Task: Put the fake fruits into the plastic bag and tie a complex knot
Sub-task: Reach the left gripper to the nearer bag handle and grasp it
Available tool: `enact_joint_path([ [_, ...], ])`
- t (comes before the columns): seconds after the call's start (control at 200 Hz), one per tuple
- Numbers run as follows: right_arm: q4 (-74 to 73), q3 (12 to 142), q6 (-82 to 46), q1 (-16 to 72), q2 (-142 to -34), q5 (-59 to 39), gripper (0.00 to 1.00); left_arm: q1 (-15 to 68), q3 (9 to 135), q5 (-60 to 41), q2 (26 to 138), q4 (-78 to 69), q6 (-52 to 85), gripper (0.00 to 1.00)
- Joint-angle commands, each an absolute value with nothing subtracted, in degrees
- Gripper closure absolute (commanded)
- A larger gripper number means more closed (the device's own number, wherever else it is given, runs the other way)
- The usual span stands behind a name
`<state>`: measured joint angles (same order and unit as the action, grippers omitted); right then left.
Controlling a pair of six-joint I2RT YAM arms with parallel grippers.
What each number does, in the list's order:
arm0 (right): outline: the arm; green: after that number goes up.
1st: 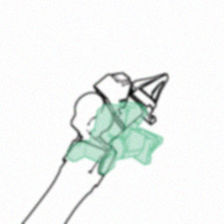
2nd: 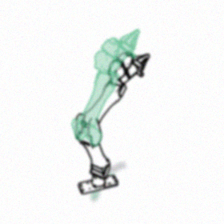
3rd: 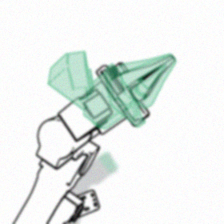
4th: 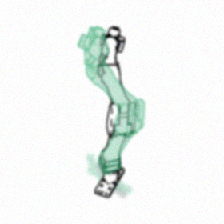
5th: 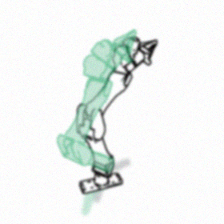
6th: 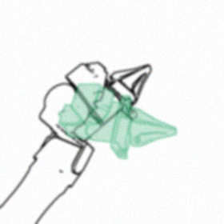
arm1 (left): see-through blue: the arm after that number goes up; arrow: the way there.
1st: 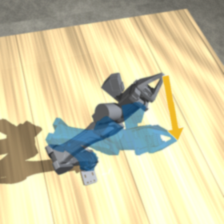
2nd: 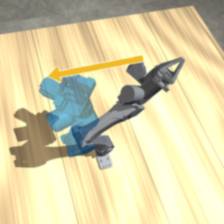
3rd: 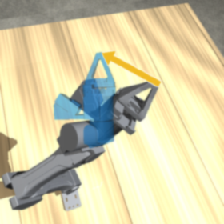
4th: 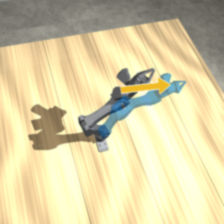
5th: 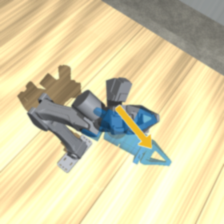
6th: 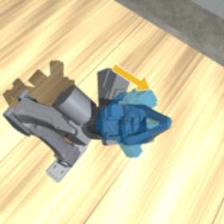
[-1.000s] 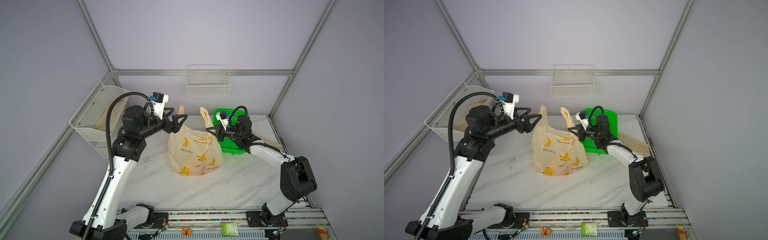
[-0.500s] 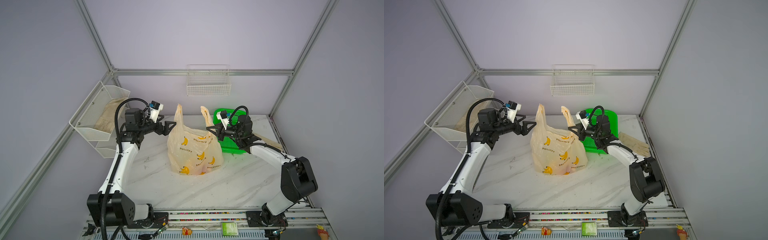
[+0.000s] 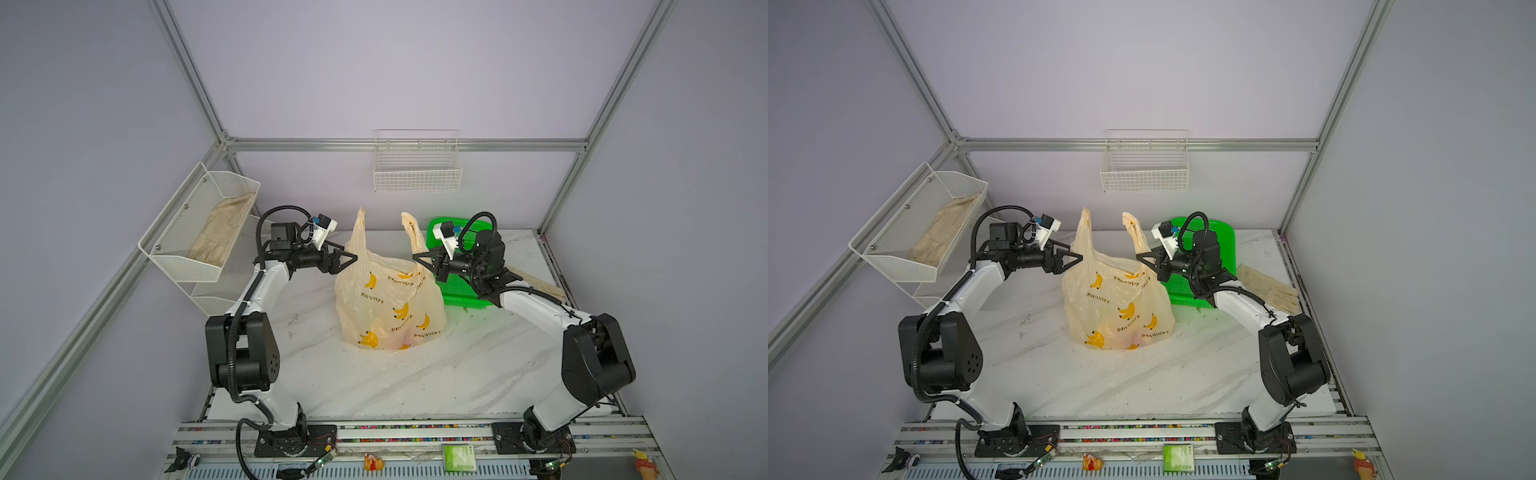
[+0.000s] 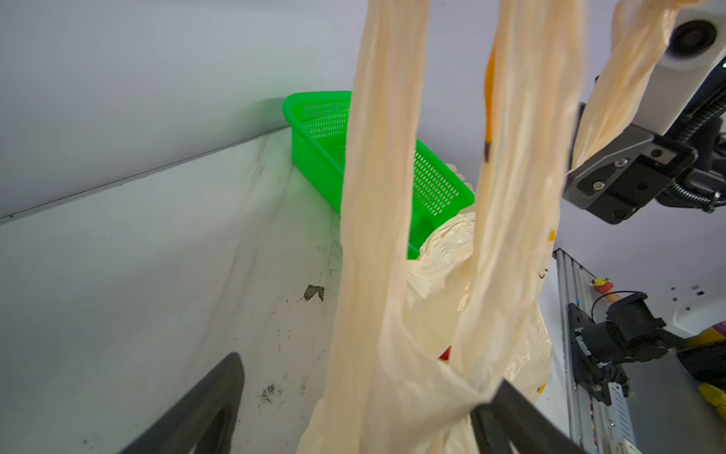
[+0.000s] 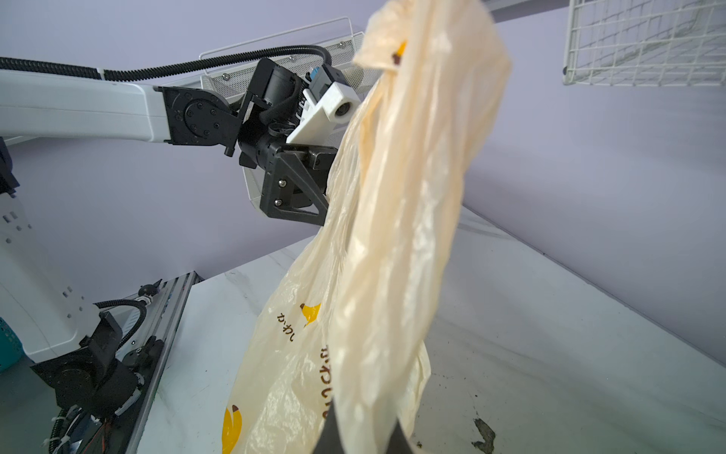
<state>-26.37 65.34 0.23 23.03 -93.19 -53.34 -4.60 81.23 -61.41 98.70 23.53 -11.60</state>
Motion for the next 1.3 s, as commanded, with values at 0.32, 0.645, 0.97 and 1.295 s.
enact_joint_path([
  [0.32,-28.51,65.81,-0.43,23.05,-92.02,-53.35,1.0,-2.57,92.22,-70.13,104.13,13.41,-5.75,0.31],
  [0.645,-28.5,65.88,-0.3,23.09,-92.06,-52.83,1.0,-0.76,91.32,-70.49,105.12,10.48,-3.47,0.56],
  [0.97,-27.57,66.06,-0.1,23.09,-92.29,-51.42,1.0,0.25,87.78,-70.1,100.56,9.71,-3.85,0.87],
  [1.295,-23.07,67.48,1.57,23.04,-92.9,-51.58,1.0,2.69,82.98,-67.9,91.63,16.55,-12.7,1.0],
])
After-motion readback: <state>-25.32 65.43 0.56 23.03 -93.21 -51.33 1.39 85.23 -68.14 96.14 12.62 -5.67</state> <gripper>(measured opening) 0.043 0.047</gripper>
